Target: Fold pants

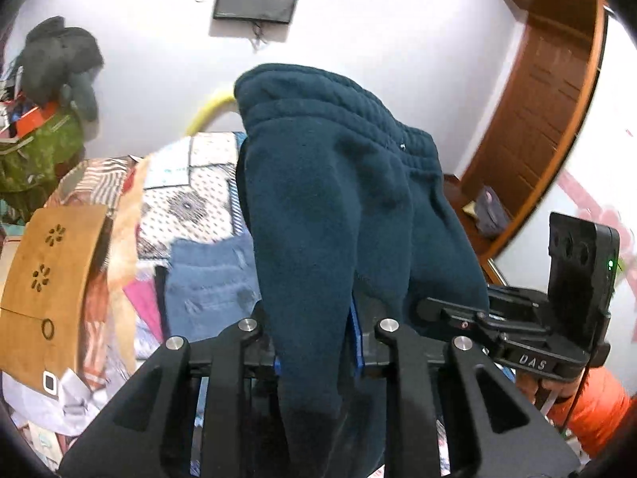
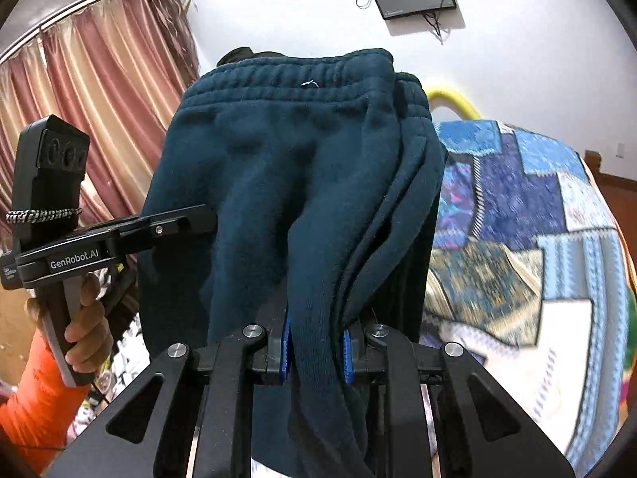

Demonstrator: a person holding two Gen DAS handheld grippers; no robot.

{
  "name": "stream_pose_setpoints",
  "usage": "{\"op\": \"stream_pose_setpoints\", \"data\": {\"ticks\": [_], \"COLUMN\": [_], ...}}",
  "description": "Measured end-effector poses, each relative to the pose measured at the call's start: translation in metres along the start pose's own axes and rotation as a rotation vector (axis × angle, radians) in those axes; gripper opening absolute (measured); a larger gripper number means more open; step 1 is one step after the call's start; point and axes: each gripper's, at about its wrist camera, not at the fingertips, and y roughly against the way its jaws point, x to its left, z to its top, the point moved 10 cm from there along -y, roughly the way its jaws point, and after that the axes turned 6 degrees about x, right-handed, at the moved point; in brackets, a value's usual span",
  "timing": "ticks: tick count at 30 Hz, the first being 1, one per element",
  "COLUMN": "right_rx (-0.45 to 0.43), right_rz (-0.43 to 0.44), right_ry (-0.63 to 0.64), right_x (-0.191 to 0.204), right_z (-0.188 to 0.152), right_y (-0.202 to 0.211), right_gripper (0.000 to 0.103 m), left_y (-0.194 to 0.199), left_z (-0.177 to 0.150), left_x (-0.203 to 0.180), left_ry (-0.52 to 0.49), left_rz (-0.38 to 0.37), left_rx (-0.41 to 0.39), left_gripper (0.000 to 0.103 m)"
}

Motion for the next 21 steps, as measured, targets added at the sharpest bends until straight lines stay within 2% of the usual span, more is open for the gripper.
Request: {"op": "stream_pose_setpoints", "data": {"ticks": [5,10,13,16,19,21], "right_rx": [0.029,0.098,0.147,0.228,0.310,0.349], "right_rz": [-0.018,-0.044,-0.062,-0.097,-0.145,-0.176], "right_ry": [0.006,-0.020,-0.040,-0.051,-0.037,-0.016], "right_x": [-0.014,-0.037,-0.057,-0.076,-0.092,-0.100], "right_z": [0.021,0.029,0.033,0.027,0.014,0.003], "right_y": [-0.051,-0.112,-0.155,-0.189,-0.212,-0.220], "right_gripper": [0.017,0.017,0.017,0.017,0.018,0.020], "left_y": [-0.035,-0.092,-0.128,-0.180,-0.222,-0.235], "left_z": [0.015,0.018,0.011,-0.006,-0.033,-0.046], "left_x": [0.048,0.100,0.127,0.163,0.190,0.198], "left_ry": [0.045,0.107,0.130,0.192,0.259,0.280], "left_rz": [0.041,0.080,0.115,0.134,0.140,0.125], "left_rx": [-0.002,0.027,0.074,0.173,0.284,0.301], "left_gripper": [0.024,0.024,0.023,0.023,0.023,0.028]}}
